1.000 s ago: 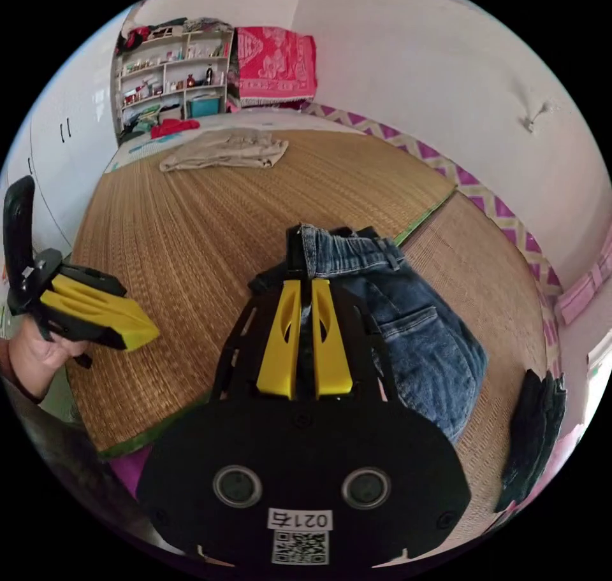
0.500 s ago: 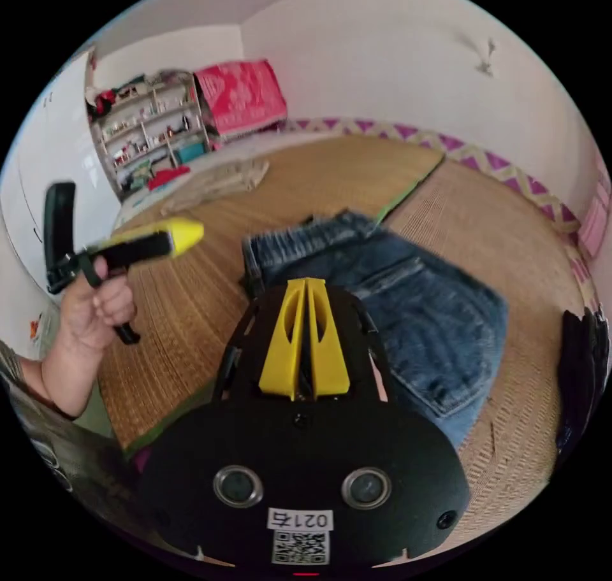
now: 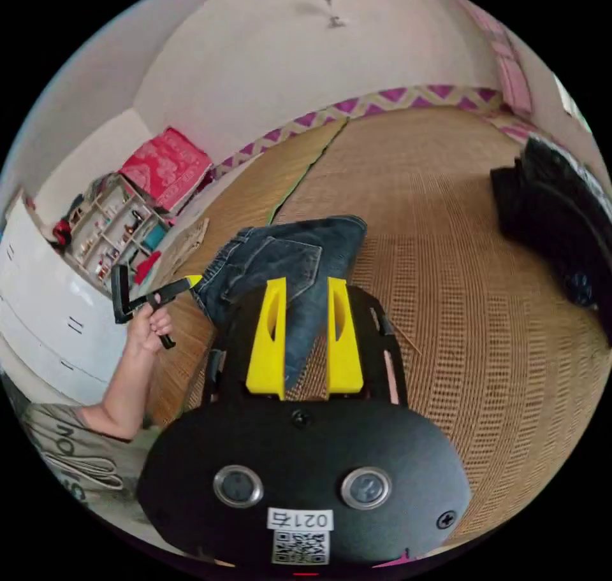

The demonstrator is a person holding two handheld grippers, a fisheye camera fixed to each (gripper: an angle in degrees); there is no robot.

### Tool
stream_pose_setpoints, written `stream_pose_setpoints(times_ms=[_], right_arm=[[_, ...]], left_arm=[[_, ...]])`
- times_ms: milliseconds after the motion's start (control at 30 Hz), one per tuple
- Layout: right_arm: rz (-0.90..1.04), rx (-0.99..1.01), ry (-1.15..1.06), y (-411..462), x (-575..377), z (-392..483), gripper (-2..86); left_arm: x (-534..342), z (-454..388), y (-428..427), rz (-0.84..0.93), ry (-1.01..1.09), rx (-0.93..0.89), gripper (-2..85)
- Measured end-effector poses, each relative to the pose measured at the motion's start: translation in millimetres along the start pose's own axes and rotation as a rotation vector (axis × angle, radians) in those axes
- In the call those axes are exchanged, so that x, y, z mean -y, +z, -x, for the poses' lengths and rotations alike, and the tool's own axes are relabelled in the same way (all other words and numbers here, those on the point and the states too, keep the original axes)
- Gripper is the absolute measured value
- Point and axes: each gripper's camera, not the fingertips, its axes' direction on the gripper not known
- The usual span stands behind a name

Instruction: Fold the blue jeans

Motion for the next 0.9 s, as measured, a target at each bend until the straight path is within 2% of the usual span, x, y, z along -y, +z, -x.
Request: stream_pose_setpoints(times_ms=[67,167,333,533,700,900], right_arm=[[0.036,0.2,0.185,17.3,-19.1,-92.6,11.1],[0.084,0.302,0.325,52.9,-38.9,-165.0,13.1],[0.167,0.432,0.379,112.0,-44.5,-231.6,12.7],[0.239,0.46,0.369,150.2,-49.8,-290.7,8.1],[0.225,0.542,0.304,115.9,-46.3,-323.4,7.1],[0.115,0.511,0.216,-42.5,-28.4,-398.5,7.0]], left_arm=[[-4.4,13.9,-14.4,-0.058,-0.033,-0.003,0.9],[1.7,43.6,-6.8,-0.025,-0.087,0.0,5.5],[10.3,86.4,99.3,0.28,-0.137,-0.103,12.3],[-5.1,111.6,139.0,0.347,-0.211,-0.266,7.5],[-18.0,95.4,128.0,0.31,-0.24,-0.376,4.9],[23.4,-58.5,133.4,0.277,-0.03,-0.485,4.9]])
